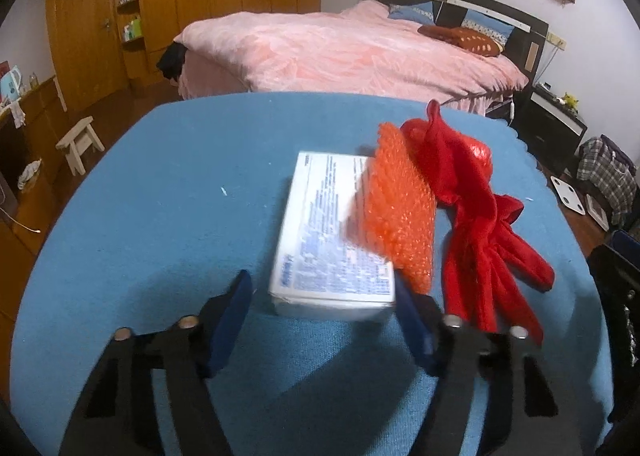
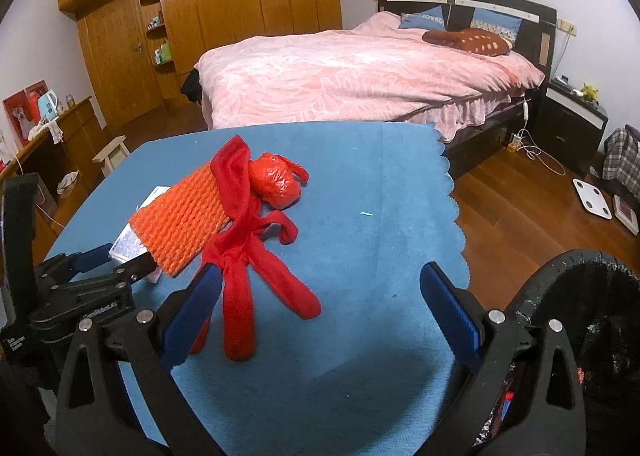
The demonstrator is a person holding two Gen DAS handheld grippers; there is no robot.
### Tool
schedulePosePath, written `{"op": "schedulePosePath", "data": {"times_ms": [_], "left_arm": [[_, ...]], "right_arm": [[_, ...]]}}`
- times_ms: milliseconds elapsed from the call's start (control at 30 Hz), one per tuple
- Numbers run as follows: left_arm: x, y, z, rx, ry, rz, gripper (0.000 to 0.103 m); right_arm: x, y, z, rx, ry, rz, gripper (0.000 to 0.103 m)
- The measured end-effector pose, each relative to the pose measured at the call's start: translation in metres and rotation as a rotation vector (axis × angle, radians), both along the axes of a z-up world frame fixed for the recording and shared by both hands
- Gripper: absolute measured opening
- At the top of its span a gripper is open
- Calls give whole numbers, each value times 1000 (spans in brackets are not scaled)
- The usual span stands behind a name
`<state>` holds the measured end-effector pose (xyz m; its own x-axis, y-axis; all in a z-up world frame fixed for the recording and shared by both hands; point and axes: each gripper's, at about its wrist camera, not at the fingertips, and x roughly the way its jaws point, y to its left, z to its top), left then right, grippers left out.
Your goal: Collect trash
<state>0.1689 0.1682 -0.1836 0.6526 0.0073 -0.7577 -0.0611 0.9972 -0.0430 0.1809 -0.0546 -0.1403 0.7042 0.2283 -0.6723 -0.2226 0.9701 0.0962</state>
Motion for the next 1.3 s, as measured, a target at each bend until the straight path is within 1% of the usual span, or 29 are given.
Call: {"op": "schedulePosePath", "data": {"times_ms": [33,233,400,533,667,800,833,867,967,1100,1300], "left_arm": [[-1,2,0,-9,-1,5,57],[-15,23,3,-6,-6,78,56],[-26,36,6,-16,-12,93,57],[-18,36,7,-5,-15,89,65],[-4,36,6,-2,-5,85,66],[3,39,1,-18,16,92,65],[3,39,0,-21,19,92,61],[1,40,-1,-27,20,92,60],[-4,43,1,-30,8,105,60],[-11,50,4,-14,-12,137,59],[-9,56,-2,-21,13,152,59]], "right_arm": [[0,1,0,-3,-2,2,97],[1,2,-2,-3,1,5,97],[3,5,-5,-5,4,6,97],[4,7,-7,-8,5,8,97],[7,10,-9,-18,6,14,97],[14,16,-11,-19,10,24,97],[17,18,-12,-17,10,29,97],[19,20,-12,-18,9,33,97],[27,27,-13,-20,12,42,97],[37,40,-15,-25,11,56,97],[51,60,-21,-44,23,79,96]]}}
